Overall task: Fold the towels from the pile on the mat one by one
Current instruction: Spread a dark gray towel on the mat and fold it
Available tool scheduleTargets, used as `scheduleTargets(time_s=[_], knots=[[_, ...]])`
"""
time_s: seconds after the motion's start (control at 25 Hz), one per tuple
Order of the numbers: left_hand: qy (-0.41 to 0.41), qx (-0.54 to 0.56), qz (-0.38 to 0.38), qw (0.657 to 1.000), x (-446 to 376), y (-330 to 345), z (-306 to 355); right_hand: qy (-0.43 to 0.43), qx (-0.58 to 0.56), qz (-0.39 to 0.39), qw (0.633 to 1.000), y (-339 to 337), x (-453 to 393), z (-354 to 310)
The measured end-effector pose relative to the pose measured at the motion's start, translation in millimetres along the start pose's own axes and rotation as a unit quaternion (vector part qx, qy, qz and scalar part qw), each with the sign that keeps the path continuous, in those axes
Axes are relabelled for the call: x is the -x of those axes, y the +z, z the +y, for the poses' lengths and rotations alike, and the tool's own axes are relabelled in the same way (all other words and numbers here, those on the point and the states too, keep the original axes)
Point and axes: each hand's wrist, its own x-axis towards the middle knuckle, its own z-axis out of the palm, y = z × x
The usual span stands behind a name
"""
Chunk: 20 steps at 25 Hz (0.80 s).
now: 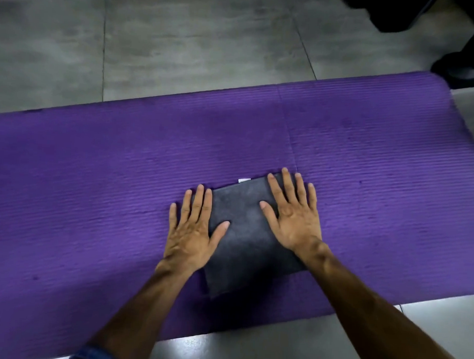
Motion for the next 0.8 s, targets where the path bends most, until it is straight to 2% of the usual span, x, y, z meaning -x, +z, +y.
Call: scheduleTargets(time_s=[0.16, 0.2, 0.28, 0.36, 0.48, 0.6, 0.68, 0.8], knots=[[-0.024, -0.022, 0.035, 0.999, 1.4, -5.2, 13.7, 0.007, -0.006, -0.014, 1.0, -2.8, -3.2, 4.4], [-0.007, -0.026, 0.044, 0.999, 8.3, -8.4, 16.6, 0.007, -0.004, -0.016, 1.0, -1.8, -2.9, 4.3], [0.118, -0.034, 0.05, 0.991, 40.2, -8.0, 18.0, 0.004, 0.004, 0.001, 1.0, 0.7, -3.2, 3.8], [0.229, -0.021, 0.02, 0.973, 88.7, 0.9, 10.6, 0.0, 0.01, 0.022, 1.0, -1.7, -1.3, 3.6], [0.258, 0.001, 0.002, 0.966, 126.4, 12.1, -11.8, -0.077, 0.017, 0.045, 0.996, -6.6, 28.3, 4.4], [0.314, 0.017, 0.022, 0.949, 113.7, 10.9, -11.5, -0.187, 0.021, 0.01, 0.982, -6.0, 89.3, 24.1], [0.346, 0.04, 0.029, 0.937, 106.1, 9.9, -8.3, -0.205, 0.04, -0.008, 0.978, -6.6, 116.9, 40.6], [0.361, 0.08, 0.026, 0.929, 97.3, 3.4, -9.8, -0.186, 0.03, -0.004, 0.982, -4.6, 121.7, 48.8]])
